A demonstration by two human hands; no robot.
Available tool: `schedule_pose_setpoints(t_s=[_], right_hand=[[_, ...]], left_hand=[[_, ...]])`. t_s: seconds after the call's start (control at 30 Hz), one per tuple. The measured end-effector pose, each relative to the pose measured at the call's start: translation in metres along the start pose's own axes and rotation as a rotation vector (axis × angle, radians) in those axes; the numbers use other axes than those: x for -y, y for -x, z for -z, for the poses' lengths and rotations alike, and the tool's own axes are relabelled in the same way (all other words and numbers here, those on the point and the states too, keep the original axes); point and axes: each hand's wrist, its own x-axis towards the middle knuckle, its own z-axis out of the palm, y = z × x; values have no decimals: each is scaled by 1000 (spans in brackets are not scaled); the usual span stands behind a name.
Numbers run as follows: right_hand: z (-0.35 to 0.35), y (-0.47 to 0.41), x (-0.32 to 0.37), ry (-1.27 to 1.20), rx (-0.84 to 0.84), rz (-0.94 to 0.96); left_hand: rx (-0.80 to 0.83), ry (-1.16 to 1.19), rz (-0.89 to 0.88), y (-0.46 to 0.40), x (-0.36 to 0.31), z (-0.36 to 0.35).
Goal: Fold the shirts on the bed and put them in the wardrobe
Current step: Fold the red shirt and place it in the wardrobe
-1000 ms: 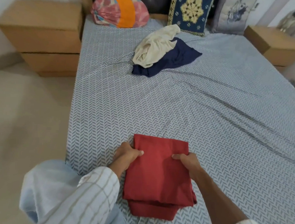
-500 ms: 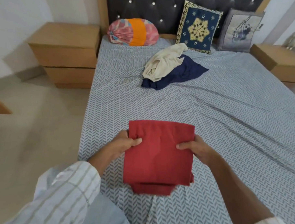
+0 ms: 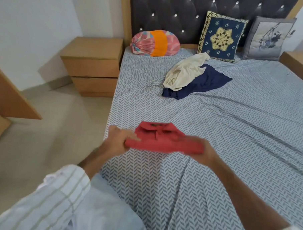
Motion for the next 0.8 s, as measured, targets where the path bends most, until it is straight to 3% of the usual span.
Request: schedule_pose_setpoints(t_s=[0.03, 0.17, 0.23, 0.27, 0.33, 0.4, 0.47, 0.57, 0.63, 0.7, 0.8], right_hand=[[-14, 15, -17, 40, 22, 42], [-55, 60, -99, 269, 188, 213], [-64, 72, -109, 373, 211, 261], [-65, 76, -108, 441, 228, 269], [-65, 84, -100, 607, 317, 274], [-58, 93, -100, 753, 369, 254], [-53, 106, -100, 820, 295, 197], [-59, 121, -86, 537, -33, -60], [-69, 128, -61, 237, -227, -333], [-79, 131, -46, 44, -204, -600], [-90, 136, -45, -74, -165, -752]], left_hand=[[-1, -121, -42, 13, 13, -16], [37, -247, -81, 53, 53, -74], [5, -316, -316, 63, 73, -95], [93, -324, -340, 64, 76, -96], [226, -261, -275, 59, 92, -97], [251, -324, -273, 68, 79, -91], [135, -313, -281, 73, 77, -94], [-64, -91, -18, 73, 69, -98], [-60, -8, 216, 74, 62, -99], [19, 105, 404, 73, 59, -102], [79, 229, 551, 75, 55, -106]])
